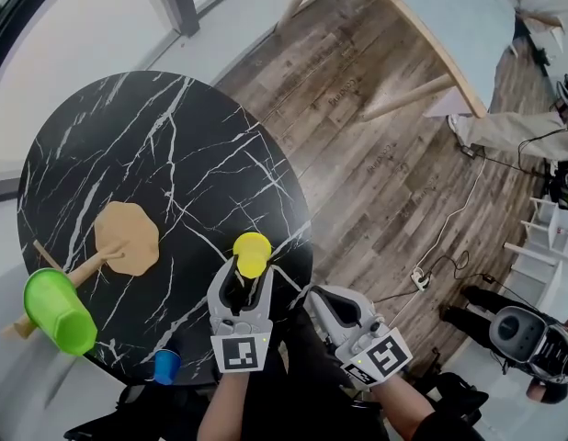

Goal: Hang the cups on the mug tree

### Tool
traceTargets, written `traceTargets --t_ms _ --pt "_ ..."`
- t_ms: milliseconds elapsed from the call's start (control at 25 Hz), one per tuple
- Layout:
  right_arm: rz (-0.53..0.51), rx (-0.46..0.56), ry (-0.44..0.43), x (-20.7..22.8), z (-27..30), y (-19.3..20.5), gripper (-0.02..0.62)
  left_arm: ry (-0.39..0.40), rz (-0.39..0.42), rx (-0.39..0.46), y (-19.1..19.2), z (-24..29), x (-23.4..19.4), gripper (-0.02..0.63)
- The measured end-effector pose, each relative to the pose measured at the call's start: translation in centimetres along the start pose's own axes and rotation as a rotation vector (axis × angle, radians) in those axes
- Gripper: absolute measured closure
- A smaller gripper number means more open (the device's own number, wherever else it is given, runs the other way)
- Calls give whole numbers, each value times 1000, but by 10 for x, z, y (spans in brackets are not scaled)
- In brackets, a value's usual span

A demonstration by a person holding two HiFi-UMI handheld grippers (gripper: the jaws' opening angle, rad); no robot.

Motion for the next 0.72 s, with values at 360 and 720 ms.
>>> traceTargets --t_ms 360,720 --pt "-14 4 -12 -9 -2 -2 592 -2 -12 14 -6 -13 0 377" --pt "-38 3 -30 -26 -11 -6 592 -14 -15 41 -19 -40 -1 379"
Point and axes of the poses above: the fingertips, and each gripper's own axes: z forward along the fingers, x to its right, y out of its underside, the point moved 1 cm from there along -z, backward along the fingers, and after that the axes turned 13 degrees about -y, right-handed, at the moved point
